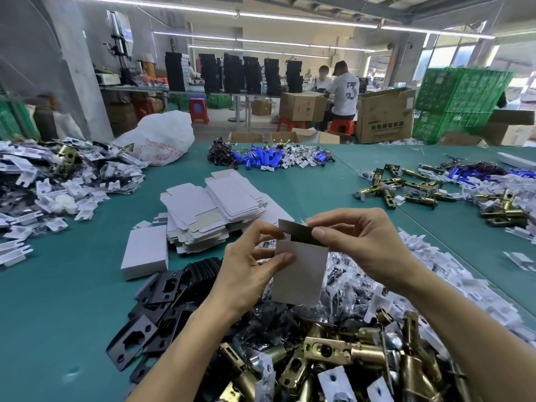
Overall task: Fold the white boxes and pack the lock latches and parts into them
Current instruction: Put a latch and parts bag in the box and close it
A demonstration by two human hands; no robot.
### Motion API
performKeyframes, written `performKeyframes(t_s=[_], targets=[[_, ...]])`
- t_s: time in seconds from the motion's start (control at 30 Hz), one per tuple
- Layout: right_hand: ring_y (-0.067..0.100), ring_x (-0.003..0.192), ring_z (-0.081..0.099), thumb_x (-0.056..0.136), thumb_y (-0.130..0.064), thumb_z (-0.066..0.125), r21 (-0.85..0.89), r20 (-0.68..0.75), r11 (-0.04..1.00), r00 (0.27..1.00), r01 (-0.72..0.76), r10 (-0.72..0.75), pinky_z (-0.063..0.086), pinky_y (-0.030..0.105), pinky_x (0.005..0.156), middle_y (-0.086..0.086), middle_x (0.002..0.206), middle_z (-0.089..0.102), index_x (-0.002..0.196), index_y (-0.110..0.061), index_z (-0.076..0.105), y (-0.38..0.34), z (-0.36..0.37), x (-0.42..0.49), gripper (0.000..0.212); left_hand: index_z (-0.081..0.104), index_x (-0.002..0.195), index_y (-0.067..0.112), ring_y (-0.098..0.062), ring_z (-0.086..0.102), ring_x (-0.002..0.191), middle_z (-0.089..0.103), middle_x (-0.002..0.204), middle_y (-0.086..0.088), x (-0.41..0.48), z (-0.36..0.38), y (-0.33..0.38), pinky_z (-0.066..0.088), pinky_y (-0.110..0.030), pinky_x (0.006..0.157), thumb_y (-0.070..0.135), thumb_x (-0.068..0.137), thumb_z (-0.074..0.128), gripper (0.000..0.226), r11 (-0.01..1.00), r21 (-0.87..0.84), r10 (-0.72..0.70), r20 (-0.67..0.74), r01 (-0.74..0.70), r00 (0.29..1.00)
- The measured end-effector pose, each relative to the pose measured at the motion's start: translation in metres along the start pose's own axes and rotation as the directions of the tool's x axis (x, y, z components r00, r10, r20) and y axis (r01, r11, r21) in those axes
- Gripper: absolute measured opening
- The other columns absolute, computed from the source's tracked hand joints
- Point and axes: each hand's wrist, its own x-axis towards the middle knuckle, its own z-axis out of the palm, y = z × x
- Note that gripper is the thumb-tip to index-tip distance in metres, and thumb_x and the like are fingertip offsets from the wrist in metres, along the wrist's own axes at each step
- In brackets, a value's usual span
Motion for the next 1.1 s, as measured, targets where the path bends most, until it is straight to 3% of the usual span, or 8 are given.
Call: performKeyframes(t_s=[0.13, 0.27, 0.43, 0.53, 0.63, 0.87, 1.0, 1.1], targets=[[0.013, 0.092, 0.071, 0.079, 0.003, 0.075, -0.177, -0.034, 0.983, 0.998, 0.051, -0.057, 0.055, 0.024, 0.084, -0.001, 0.094, 0.076, 0.085, -0.019, 0.078, 0.001, 0.003, -0.003, 0.023, 0.059, 0.093, 0.042, -0.018, 0.074, 0.093, 0.071, 0.109, 0.011, -0.001, 0.000, 0.001, 0.062, -0.037, 0.075, 0.031, 0.073, 0.082, 0.032, 0.997, -0.056, -0.048, -0.002, 0.048, 0.999], [0.004, 0.086, 0.069, 0.078, 0.003, 0.078, -0.230, -0.054, 0.969, 0.992, 0.095, -0.110, 0.055, 0.019, 0.079, -0.004, 0.091, 0.075, 0.094, -0.021, 0.072, -0.004, 0.005, -0.003, 0.029, 0.052, 0.105, 0.047, -0.014, 0.074, 0.085, 0.068, 0.108, 0.022, 0.000, -0.001, 0.002, 0.060, -0.029, 0.070, 0.020, 0.078, 0.085, 0.050, 0.995, -0.065, -0.077, 0.009, 0.077, 0.997], [0.007, 0.084, 0.068, 0.079, -0.002, 0.077, -0.305, -0.067, 0.951, 0.995, 0.044, -0.067, 0.058, 0.027, 0.073, -0.011, 0.090, 0.075, 0.088, -0.029, 0.074, -0.003, 0.009, -0.004, 0.028, 0.057, 0.116, 0.053, -0.017, 0.074, 0.093, 0.070, 0.112, 0.018, 0.001, -0.006, 0.003, 0.062, -0.039, 0.082, 0.027, 0.078, 0.083, 0.054, 0.993, -0.051, -0.108, 0.056, 0.111, 0.993], [0.007, 0.088, 0.069, 0.078, -0.004, 0.080, -0.248, -0.065, 0.968, 0.997, 0.023, -0.040, 0.054, 0.020, 0.078, -0.006, 0.093, 0.075, 0.105, -0.031, 0.067, -0.005, 0.006, -0.002, 0.040, 0.058, 0.119, 0.054, -0.020, 0.074, 0.097, 0.071, 0.114, 0.012, 0.001, -0.006, 0.002, 0.060, -0.045, 0.087, 0.024, 0.080, 0.083, 0.056, 0.993, -0.039, -0.106, 0.052, 0.108, 0.993], [0.009, 0.088, 0.069, 0.079, -0.011, 0.080, -0.228, -0.046, 0.974, 0.999, -0.015, 0.004, 0.055, 0.022, 0.077, -0.005, 0.094, 0.076, 0.099, -0.025, 0.073, -0.001, 0.001, -0.002, 0.025, 0.056, 0.116, 0.053, -0.020, 0.075, 0.094, 0.071, 0.114, 0.016, 0.000, -0.006, 0.001, 0.061, -0.043, 0.085, 0.016, 0.082, 0.082, 0.056, 0.994, -0.047, -0.097, 0.051, 0.099, 0.994], [0.017, 0.086, 0.070, 0.088, 0.003, 0.065, 0.163, 0.010, 0.964, 0.977, -0.211, 0.212, 0.060, 0.032, 0.079, 0.010, 0.098, 0.074, 0.102, -0.019, 0.073, 0.012, 0.000, -0.007, 0.028, 0.069, 0.099, 0.041, -0.011, 0.072, 0.096, 0.072, 0.107, 0.015, 0.001, -0.006, 0.005, 0.058, -0.029, 0.081, 0.011, 0.085, 0.079, 0.035, 0.999, 0.018, -0.033, 0.106, 0.032, 0.994], [0.015, 0.082, 0.070, 0.086, 0.009, 0.064, 0.145, 0.044, 0.954, 0.965, -0.261, 0.257, 0.059, 0.030, 0.071, 0.010, 0.094, 0.074, 0.090, -0.017, 0.075, 0.012, 0.002, -0.003, 0.029, 0.070, 0.098, 0.035, -0.012, 0.072, 0.096, 0.073, 0.105, 0.013, 0.001, -0.007, 0.004, 0.059, -0.029, 0.077, 0.011, 0.084, 0.079, 0.029, 0.998, -0.007, -0.060, 0.120, 0.062, 0.991], [0.016, 0.078, 0.068, 0.083, 0.014, 0.063, 0.003, -0.011, 0.990, 0.990, -0.143, 0.143, 0.055, 0.025, 0.064, 0.014, 0.090, 0.072, 0.083, -0.019, 0.073, 0.009, 0.003, -0.001, 0.034, 0.070, 0.096, 0.030, -0.009, 0.072, 0.094, 0.073, 0.101, 0.011, 0.001, -0.008, 0.005, 0.057, -0.024, 0.073, 0.009, 0.085, 0.078, 0.025, 0.997, -0.014, -0.073, 0.139, 0.075, 0.988]])
